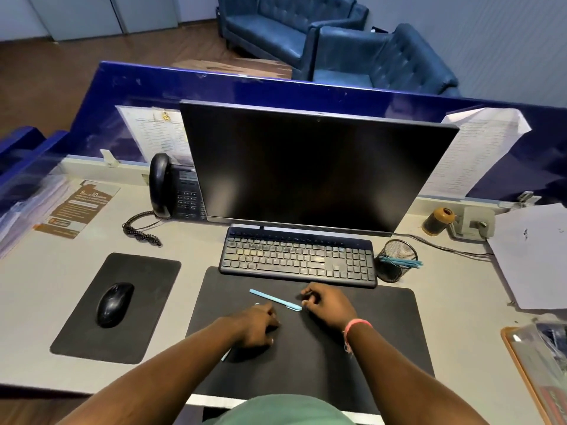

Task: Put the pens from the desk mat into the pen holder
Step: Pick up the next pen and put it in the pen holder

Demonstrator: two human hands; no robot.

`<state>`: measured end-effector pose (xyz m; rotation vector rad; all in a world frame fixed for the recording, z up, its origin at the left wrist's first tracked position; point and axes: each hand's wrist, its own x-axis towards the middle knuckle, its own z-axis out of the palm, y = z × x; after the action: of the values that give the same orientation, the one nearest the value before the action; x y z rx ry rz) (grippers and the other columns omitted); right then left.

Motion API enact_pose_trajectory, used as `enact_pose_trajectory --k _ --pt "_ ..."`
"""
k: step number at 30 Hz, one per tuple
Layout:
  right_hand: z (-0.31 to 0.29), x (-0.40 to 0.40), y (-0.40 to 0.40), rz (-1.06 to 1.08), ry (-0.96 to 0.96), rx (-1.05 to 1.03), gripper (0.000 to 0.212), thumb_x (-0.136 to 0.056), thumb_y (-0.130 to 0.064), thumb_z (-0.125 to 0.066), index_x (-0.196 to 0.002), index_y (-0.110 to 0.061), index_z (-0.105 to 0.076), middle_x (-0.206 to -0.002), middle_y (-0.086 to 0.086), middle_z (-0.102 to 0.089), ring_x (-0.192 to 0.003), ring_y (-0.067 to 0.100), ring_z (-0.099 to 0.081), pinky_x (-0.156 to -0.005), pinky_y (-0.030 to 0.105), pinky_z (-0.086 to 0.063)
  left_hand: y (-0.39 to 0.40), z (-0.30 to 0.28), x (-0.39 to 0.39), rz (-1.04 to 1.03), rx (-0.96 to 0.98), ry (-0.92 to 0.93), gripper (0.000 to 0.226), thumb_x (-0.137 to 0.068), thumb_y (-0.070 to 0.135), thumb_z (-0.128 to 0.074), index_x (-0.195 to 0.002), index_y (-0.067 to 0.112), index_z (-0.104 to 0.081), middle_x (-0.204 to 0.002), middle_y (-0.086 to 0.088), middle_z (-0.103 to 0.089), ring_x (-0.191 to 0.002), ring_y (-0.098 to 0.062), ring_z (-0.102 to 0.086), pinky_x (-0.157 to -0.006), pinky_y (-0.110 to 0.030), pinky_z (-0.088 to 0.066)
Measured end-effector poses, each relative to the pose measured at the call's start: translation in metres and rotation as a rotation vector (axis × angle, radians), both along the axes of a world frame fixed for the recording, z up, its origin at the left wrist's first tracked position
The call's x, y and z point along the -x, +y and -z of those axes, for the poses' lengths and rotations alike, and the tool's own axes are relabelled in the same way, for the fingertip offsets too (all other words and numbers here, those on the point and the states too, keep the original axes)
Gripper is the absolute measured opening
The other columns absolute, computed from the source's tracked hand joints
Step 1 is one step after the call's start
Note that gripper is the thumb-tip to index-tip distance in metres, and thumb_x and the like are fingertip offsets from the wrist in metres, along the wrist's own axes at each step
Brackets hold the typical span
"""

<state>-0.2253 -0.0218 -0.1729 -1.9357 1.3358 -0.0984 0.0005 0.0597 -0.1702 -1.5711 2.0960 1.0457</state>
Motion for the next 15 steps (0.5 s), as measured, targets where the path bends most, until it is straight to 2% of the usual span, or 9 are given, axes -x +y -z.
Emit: enact_pose_trajectory --k 3,6,9,11,13,15 --pt "0.004 -0.02 -0.001 -0.108 0.124 0.027 0.027 -0.082 -0.04 -0.071 -0.107 -0.032 -0.071 -0.094 -0.012 -0.071 -0.085 0.007 -0.064 -0.077 0.027 -0.05 0.012 0.005 -0.003 0.038 0.024 -0.024 0.069 -0.081 0.047 -0.054 -0.144 0.019 -0.045 -0.149 -0.009 -0.035 -0.134 -0.031 -0.039 -0.116 -0.044 -0.036" --pt "0.012 -0.028 0.004 -0.221 0.256 0.122 0.024 -0.082 -0.043 -0.065 -0.103 -0.031 -0.066 -0.103 -0.011 -0.067 -0.095 0.014 -0.062 -0.077 0.03 -0.048 0.017 0.006 -0.003 0.032 0.037 -0.021 0.068 -0.083 0.045 -0.056 -0.144 0.018 -0.043 -0.151 -0.008 -0.031 -0.136 -0.032 -0.037 -0.116 -0.045 -0.036" --pt "0.014 -0.029 0.009 -0.202 0.265 0.13 0.015 -0.082 -0.039 -0.061 -0.095 -0.03 -0.062 -0.101 -0.011 -0.064 -0.095 0.016 -0.062 -0.076 0.031 -0.048 0.017 0.007 -0.002 0.036 0.05 -0.02 0.066 -0.086 0.043 -0.057 -0.145 0.018 -0.043 -0.152 -0.007 -0.03 -0.138 -0.031 -0.036 -0.116 -0.046 -0.036" --pt "0.019 -0.023 0.008 -0.083 0.198 0.057 0.011 -0.08 -0.033 -0.063 -0.088 -0.025 -0.063 -0.092 -0.009 -0.066 -0.086 0.016 -0.063 -0.073 0.032 -0.049 0.016 0.007 -0.001 0.051 0.06 -0.029 0.065 -0.088 0.041 -0.057 -0.146 0.016 -0.042 -0.154 -0.007 -0.028 -0.139 -0.03 -0.034 -0.117 -0.045 -0.035" --pt "0.021 -0.014 0.005 0.123 -0.008 -0.127 0.01 -0.079 -0.027 -0.069 -0.083 -0.019 -0.065 -0.08 -0.001 -0.071 -0.071 0.016 -0.063 -0.067 0.033 -0.05 0.014 0.006 0.0 0.066 0.066 -0.03 0.065 -0.089 0.04 -0.056 -0.147 0.016 -0.041 -0.156 -0.007 -0.026 -0.141 -0.03 -0.033 -0.118 -0.045 -0.034" --pt "0.015 -0.001 0.001 0.32 -0.22 -0.277 0.011 -0.078 -0.021 -0.075 -0.082 -0.015 -0.066 -0.07 0.008 -0.069 -0.058 0.019 -0.057 -0.054 0.034 -0.046 0.011 0.008 0.0 0.072 0.066 -0.025 0.062 -0.089 0.04 -0.055 -0.146 0.017 -0.043 -0.155 -0.006 -0.027 -0.141 -0.029 -0.033 -0.118 -0.045 -0.035"
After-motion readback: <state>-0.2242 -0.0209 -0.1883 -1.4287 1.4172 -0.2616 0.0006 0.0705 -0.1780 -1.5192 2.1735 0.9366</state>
